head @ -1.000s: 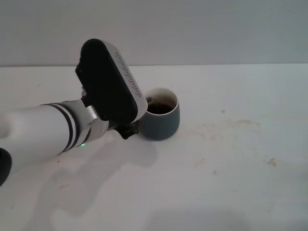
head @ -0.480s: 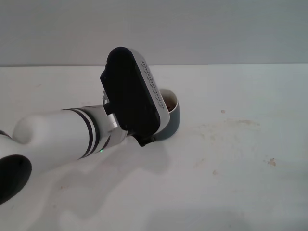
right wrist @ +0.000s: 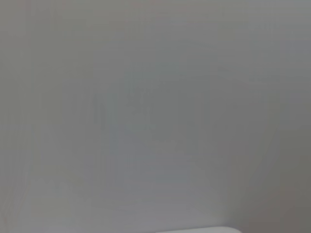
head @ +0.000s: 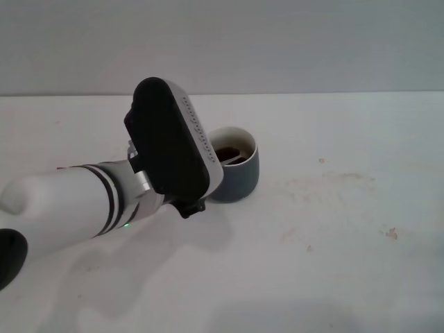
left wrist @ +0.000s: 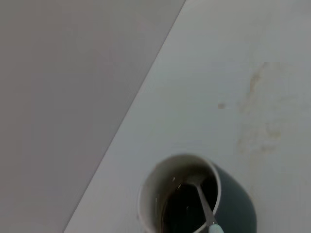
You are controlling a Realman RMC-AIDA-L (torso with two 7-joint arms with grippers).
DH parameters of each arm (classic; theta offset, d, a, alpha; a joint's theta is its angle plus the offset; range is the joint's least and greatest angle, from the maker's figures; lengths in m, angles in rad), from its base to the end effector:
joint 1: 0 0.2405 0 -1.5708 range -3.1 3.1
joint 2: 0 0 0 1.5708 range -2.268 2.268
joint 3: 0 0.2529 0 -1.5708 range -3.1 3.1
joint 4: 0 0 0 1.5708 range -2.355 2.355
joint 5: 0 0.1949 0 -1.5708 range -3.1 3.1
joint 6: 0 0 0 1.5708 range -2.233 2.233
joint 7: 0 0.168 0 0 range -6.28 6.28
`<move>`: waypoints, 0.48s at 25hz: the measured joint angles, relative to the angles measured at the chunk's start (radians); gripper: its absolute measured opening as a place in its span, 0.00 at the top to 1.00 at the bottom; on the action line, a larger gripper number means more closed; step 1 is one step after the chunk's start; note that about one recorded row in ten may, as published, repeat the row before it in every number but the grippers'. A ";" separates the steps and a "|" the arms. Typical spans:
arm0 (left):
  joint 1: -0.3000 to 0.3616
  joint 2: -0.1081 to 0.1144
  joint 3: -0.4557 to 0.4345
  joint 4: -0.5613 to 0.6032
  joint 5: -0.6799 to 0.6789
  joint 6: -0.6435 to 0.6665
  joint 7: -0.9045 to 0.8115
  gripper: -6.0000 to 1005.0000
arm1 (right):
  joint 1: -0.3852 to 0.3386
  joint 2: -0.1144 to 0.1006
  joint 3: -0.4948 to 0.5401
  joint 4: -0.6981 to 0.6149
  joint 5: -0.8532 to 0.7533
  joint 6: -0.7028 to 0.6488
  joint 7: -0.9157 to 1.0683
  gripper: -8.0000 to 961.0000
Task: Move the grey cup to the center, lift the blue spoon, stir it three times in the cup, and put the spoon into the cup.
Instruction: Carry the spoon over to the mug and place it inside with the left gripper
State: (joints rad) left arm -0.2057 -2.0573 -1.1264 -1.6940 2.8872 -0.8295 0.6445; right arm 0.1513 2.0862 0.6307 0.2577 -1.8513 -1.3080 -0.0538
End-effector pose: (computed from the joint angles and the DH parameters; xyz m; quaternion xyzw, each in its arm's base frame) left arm -0.1566 0.3148 -0.0625 -0.9297 0.0058 0.1054 0.3530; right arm 0.3816 0.2477 0.0145 -0.5811 0.2888 0.2278 0.7259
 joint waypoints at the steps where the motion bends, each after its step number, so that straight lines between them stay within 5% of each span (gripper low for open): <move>1: 0.000 0.000 0.000 0.000 0.000 0.000 0.000 0.82 | 0.001 0.000 -0.003 0.000 0.000 0.001 0.000 0.99; 12: -0.003 -0.001 -0.055 -0.009 0.001 0.004 0.018 0.82 | 0.006 -0.001 -0.021 0.002 0.000 0.000 0.000 0.99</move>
State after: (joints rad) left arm -0.2083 -2.0587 -1.1818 -1.7027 2.8886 -0.8256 0.6628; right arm 0.1578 2.0850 0.6095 0.2593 -1.8512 -1.3084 -0.0537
